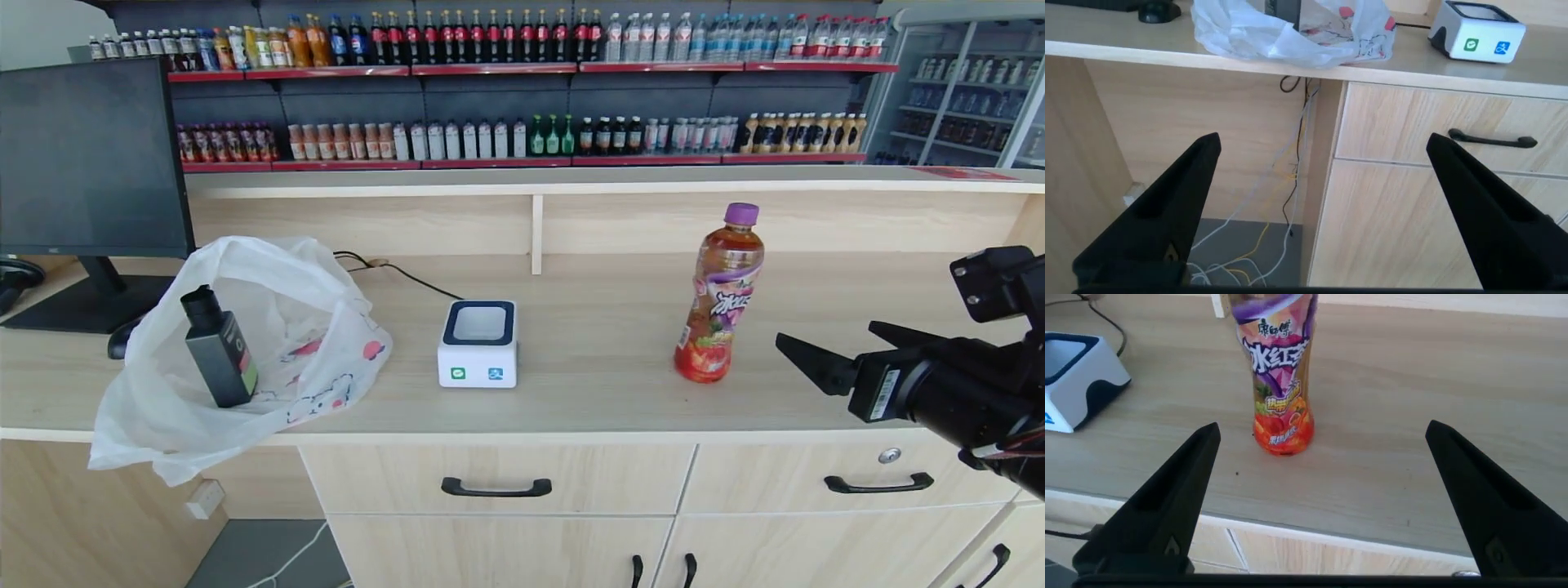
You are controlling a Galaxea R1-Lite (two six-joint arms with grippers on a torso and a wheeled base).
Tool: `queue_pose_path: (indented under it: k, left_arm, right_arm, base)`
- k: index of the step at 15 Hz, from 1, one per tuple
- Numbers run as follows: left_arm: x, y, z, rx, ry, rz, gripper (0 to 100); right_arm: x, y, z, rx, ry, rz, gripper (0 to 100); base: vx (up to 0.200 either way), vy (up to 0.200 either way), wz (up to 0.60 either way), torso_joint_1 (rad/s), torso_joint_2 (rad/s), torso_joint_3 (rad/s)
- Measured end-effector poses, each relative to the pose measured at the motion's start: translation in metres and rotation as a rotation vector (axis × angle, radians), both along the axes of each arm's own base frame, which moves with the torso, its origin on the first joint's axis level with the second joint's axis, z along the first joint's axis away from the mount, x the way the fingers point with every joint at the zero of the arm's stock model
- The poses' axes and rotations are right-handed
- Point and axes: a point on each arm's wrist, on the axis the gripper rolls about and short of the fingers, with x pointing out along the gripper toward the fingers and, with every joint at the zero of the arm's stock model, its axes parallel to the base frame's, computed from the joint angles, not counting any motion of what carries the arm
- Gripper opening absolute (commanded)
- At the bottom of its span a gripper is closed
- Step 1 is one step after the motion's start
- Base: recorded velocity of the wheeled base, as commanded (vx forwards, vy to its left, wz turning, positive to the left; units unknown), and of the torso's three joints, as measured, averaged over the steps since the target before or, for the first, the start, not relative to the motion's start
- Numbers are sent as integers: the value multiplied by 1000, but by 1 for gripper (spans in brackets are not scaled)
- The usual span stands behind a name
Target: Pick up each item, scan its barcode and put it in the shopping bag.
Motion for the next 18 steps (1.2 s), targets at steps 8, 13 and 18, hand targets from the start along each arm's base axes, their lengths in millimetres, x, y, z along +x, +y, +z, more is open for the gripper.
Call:
queue_pose_path:
  k: [8, 13, 18]
  left_arm:
    - [0, 0, 0, 4, -1, 0, 100]
    - [0, 0, 0, 5, -1, 0, 100]
    - [0, 0, 0, 5, -1, 0, 100]
  right_arm:
    - [6, 3, -10, -3, 23, 7, 100]
    - [11, 3, -12, -1, 25, 48, 100]
    - [29, 2, -16, -63, 17, 58, 100]
  base:
    - [0, 0, 0, 0, 0, 0]
    - [0, 0, 0, 0, 0, 0]
    - [0, 0, 0, 0, 0, 0]
